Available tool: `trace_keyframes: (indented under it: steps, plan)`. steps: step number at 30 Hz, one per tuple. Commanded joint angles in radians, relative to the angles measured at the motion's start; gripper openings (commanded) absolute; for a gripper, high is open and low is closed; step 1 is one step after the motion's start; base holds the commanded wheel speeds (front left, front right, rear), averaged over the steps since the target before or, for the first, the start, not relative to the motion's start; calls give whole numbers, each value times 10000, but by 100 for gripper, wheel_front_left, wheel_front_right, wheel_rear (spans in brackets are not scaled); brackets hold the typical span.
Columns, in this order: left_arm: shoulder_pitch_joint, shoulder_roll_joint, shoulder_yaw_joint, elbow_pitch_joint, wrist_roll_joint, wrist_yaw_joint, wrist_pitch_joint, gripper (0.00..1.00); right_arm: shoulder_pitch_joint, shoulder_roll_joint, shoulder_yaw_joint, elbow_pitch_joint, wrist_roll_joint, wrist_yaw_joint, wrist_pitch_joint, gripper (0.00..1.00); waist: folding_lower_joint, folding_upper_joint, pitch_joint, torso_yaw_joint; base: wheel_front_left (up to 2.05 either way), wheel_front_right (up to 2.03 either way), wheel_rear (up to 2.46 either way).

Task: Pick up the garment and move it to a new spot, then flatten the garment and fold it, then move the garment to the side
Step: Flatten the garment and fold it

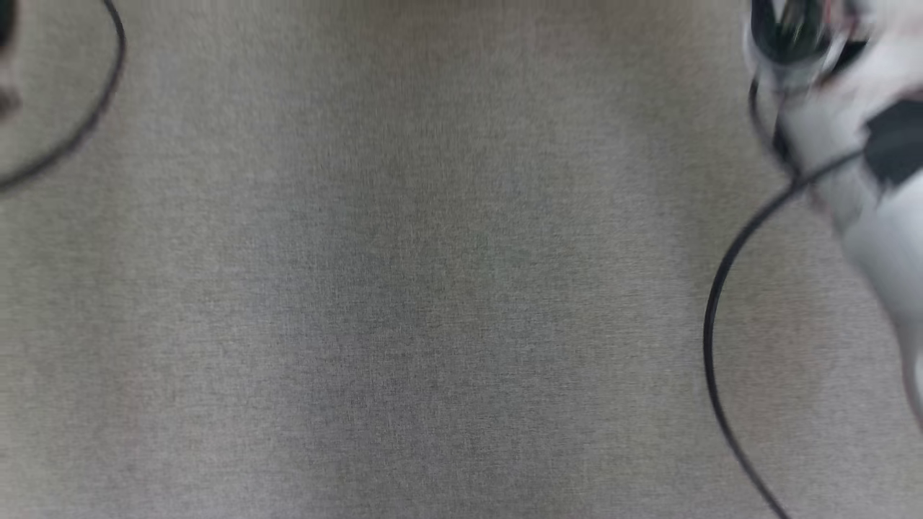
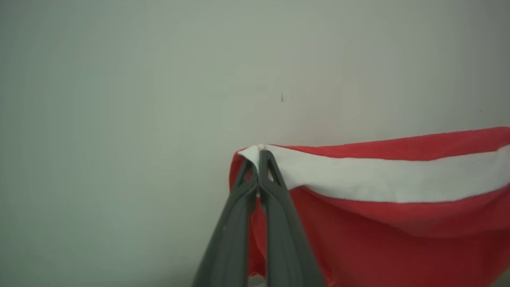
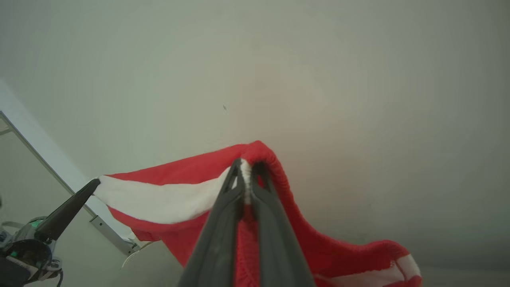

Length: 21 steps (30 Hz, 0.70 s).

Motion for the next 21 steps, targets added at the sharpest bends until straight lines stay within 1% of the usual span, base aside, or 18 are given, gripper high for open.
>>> trace_keyframes:
  steps: [1, 4, 9, 11, 12, 15, 18, 21]
  plan:
    - [268, 123, 57, -83, -70, 36, -62, 0, 195, -88, 80, -133, 85, 5, -68, 0, -1, -2, -362, -88, 0, 0, 0]
    - [1701, 360, 374, -898, -401, 371, -200, 0, 1223, -465, 759, -882, 382, 5, -203, 0, -1, -2, -741, -203, 0, 0, 0]
    - [4381, 835, 767, -2905, -838, 1039, -271, 0, 2821, -1125, 1539, -2081, 911, 5, -362, 0, -1, -2, -1248, -243, 0, 0, 0]
    - [5485, 967, 816, -3775, -972, 1343, -280, 0, 3438, -1377, 1848, -2505, 1032, 5, -420, 0, -1, -2, -1476, -226, 0, 0, 0]
    - [6525, 1120, 784, -4651, -937, 1676, -293, 0, 4036, -1601, 2068, -2869, 1150, 5, -536, 0, -1, -2, -1698, -203, 0, 0, 0]
    - [8015, 1280, 827, -5838, -1002, 2232, -304, 0, 4929, -1923, 2343, -3350, 1245, 5, -698, 0, -1, -2, -2020, -156, 0, 0, 0]
    - [9351, 1407, 771, -6898, -1032, 2660, -313, 0, 5776, -2306, 2545, -3803, 1265, 5, -808, 0, -1, -2, -2286, -84, 0, 0, 0]
    - [10481, 1489, 713, -7550, -1074, 3029, -297, 0, 6574, -2527, 2669, -4253, 1432, 5, -899, 0, -1, -2, -2547, -56, 0, 0, 0]
